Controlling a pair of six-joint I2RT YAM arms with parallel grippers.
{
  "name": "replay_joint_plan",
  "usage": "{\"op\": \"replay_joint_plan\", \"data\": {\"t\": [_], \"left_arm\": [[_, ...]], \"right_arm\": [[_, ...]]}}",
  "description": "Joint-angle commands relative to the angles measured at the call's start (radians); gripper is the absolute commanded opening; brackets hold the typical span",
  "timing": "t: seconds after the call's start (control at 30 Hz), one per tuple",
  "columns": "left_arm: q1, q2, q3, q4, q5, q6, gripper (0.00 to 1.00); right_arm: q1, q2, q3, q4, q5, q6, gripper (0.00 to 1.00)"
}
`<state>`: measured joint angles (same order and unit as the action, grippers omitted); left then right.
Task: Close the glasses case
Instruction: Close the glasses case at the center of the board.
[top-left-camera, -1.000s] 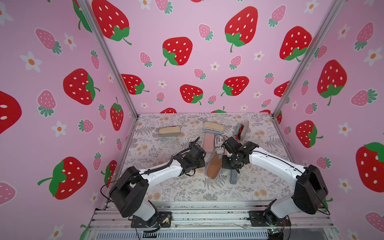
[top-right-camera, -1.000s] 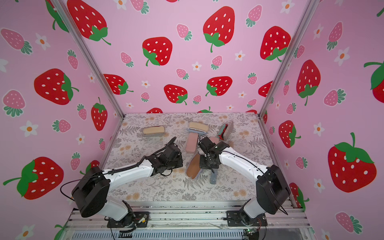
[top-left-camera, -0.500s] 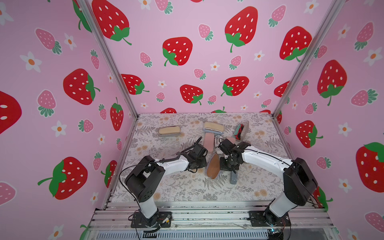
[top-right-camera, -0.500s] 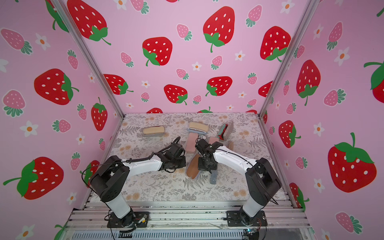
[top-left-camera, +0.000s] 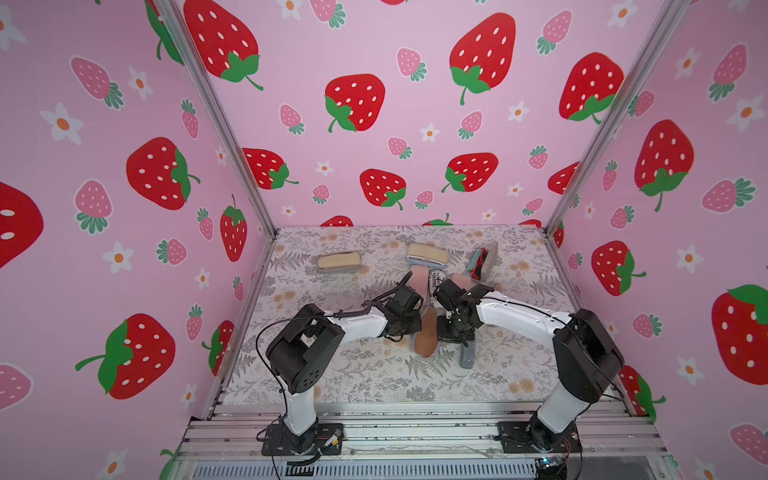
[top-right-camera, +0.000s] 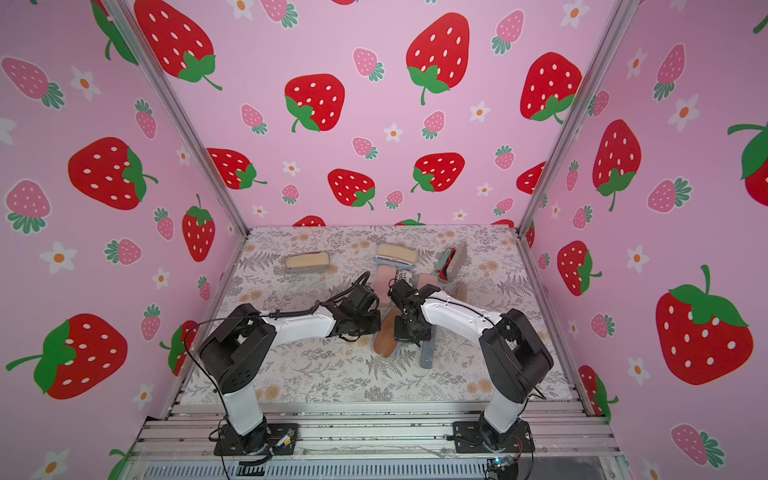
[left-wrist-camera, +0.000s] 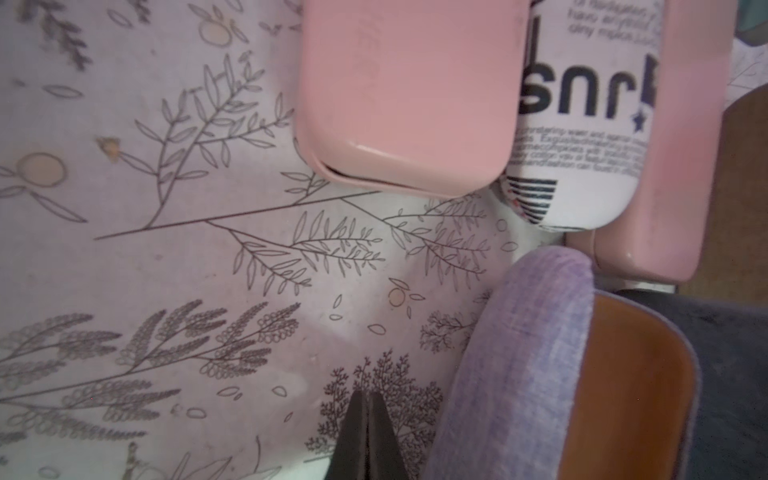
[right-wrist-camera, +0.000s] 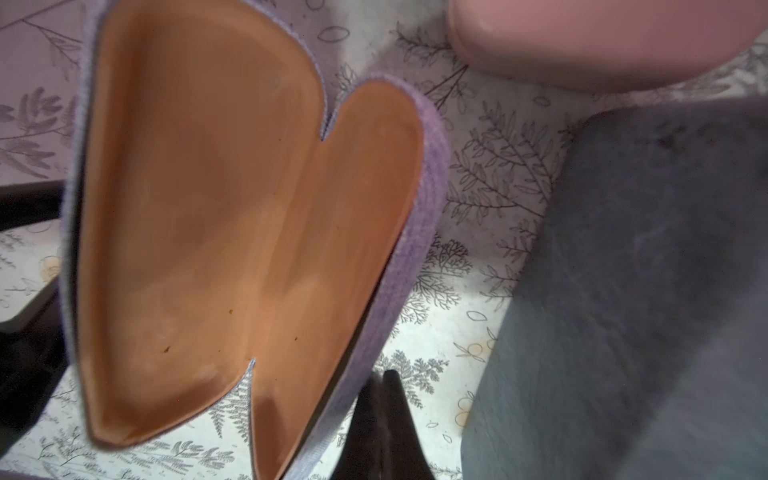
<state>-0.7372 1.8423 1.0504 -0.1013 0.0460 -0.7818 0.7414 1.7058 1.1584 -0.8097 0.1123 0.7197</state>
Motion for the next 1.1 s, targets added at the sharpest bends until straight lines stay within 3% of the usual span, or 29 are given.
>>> {"op": "replay_joint_plan", "data": {"t": [0.0,0.77,1.07], "left_arm": [[-0.017,0.027,0.042,0.015,0.014,-0.010,0.00],[-0.062,0.041,0.099,-0.003,0.009,-0.016,0.00],[-0.063,0.021,0.089,-0.005,-0.005,-0.023,0.00]], "right_arm": [[0.007,0.009,0.017,0.066,-0.048,-0.007,0.03],[0.024,0.002,-0.008,0.298,-0.319,-0.065,0.05],[0.032,-0.011,0.010,0.262,-0.272,-0.062,0.05]]}}
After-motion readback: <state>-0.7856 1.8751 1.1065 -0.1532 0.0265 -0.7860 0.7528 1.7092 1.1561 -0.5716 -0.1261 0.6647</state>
